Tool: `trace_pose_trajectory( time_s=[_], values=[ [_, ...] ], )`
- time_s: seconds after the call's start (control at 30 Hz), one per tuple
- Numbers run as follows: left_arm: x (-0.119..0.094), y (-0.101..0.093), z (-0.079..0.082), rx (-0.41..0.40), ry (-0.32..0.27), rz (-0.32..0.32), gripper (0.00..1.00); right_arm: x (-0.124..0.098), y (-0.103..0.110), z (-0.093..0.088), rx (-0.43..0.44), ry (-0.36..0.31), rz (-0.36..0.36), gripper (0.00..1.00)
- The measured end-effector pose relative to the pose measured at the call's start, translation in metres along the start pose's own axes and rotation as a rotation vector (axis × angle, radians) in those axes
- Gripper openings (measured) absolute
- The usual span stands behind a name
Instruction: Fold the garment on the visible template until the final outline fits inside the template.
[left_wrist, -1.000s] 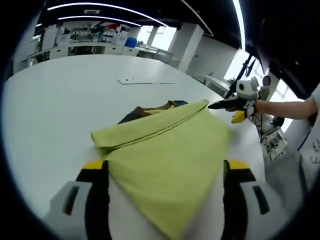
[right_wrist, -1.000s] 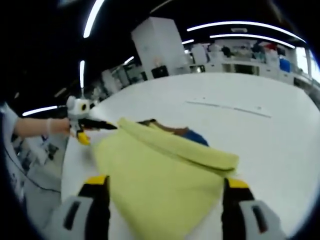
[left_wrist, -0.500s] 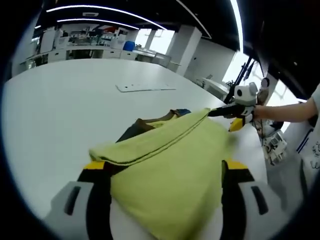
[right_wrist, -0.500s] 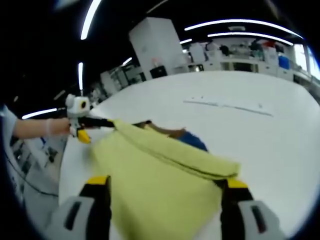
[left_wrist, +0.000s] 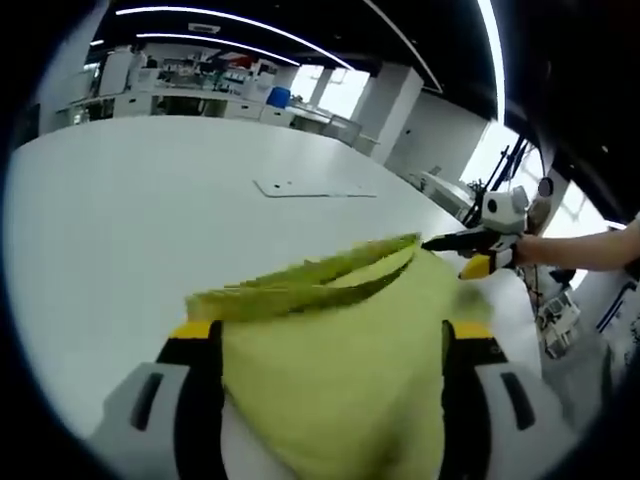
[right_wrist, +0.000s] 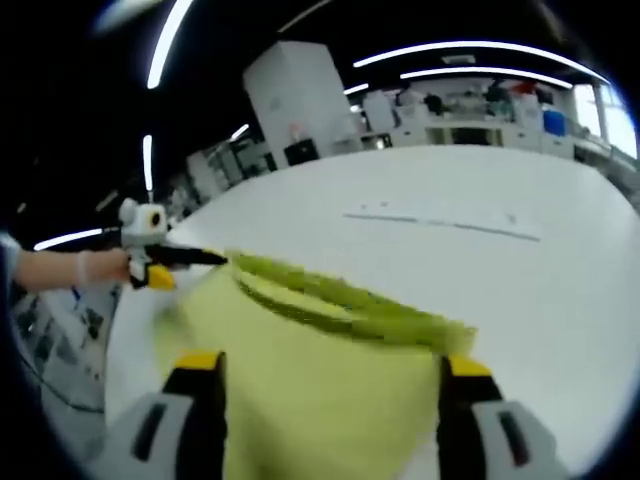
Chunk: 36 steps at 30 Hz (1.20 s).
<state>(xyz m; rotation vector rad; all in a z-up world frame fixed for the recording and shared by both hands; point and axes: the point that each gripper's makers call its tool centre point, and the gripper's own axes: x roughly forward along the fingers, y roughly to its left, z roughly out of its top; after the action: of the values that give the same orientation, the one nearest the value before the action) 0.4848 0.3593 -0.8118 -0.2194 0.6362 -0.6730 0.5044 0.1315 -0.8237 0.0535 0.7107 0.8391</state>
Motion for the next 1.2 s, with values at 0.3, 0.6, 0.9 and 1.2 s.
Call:
trace_pose_trajectory(
  time_s=[0.3, 0.6, 0.9, 1.2],
  values=[
    [-0.005, -0.005, -0.004, -0.001, -0.005, -0.005, 0.87, -0.008, 0.008, 0.002, -0.022, 0.001, 0.007, 0.85],
    [-0.027, -0.007, -0.007, 0.005, -0.018, 0.018, 0.86, -0.021, 0.006, 0.004, -0.031, -0.021, -0.005, 0.84],
    [-0.05, -0.014, -0.014, 0.016, -0.021, 0.034, 0.85, -0.045, 0.012, -0.007, -0.017, -0.035, -0.02, 0.84],
    [-0.069, -0.028, -0.03, 0.022, -0.012, 0.038, 0.82, -0.072, 0.017, -0.025, -0.003, -0.044, -0.042, 0.82]
  ],
)
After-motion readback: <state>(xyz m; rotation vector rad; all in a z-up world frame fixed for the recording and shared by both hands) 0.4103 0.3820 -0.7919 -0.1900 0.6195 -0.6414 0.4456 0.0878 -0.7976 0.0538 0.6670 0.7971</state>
